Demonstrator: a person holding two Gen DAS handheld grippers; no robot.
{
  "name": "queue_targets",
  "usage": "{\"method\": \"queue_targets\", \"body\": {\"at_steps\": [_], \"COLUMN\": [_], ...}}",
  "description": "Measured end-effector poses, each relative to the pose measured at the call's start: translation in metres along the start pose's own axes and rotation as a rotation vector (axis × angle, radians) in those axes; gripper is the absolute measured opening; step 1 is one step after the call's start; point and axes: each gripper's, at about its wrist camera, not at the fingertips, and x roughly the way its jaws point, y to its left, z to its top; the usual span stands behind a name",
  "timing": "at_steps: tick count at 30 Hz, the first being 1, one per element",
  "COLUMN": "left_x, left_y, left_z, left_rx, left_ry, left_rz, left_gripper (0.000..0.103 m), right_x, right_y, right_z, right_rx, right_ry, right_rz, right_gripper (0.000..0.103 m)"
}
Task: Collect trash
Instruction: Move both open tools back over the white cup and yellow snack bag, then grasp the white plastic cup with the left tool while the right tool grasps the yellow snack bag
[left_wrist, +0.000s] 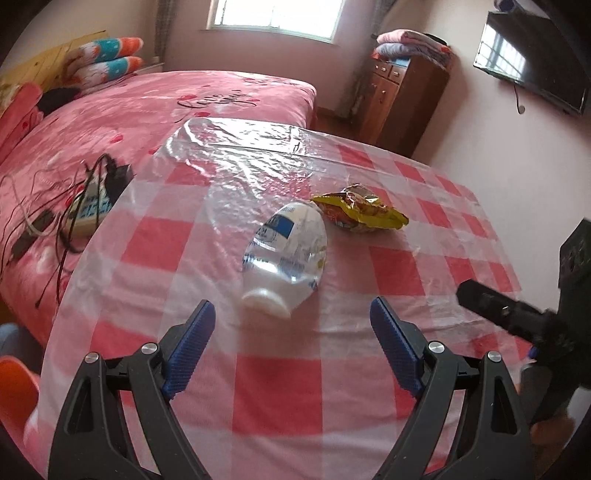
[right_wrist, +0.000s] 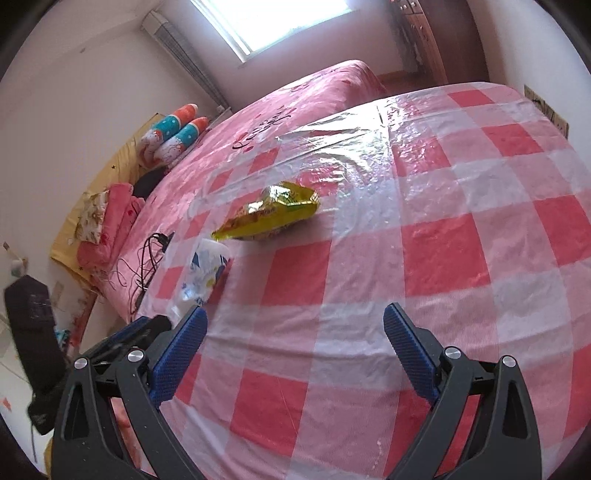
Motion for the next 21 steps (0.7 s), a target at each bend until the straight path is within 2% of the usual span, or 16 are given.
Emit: {"method": "queue_targets", "body": {"at_steps": [4,13,21], "left_x": [0.016,0.046,0.053], "left_y": [0.001,0.01,0.008], "left_z": [0.009,0.018,0.019], "left_rx": [0.024,0.011,0.027], "left_ry": [0.012,0.053,0.03], "left_rz": [0.007,0.017,0.017], "left_gripper": [0.086,0.086,0.086], "right_x": [0.009,0.045,0.082], "right_y": [0.006,0.031,0.038], "right_z": [0.017,0.051,0.072], "right_rx": [-0.002,-0.107,-0.182], "right_ry": [0.02,0.021,0.038], "right_rz": [0.03,-0.025,-0.073], "right_gripper": [0.095,0.095,0.095]}}
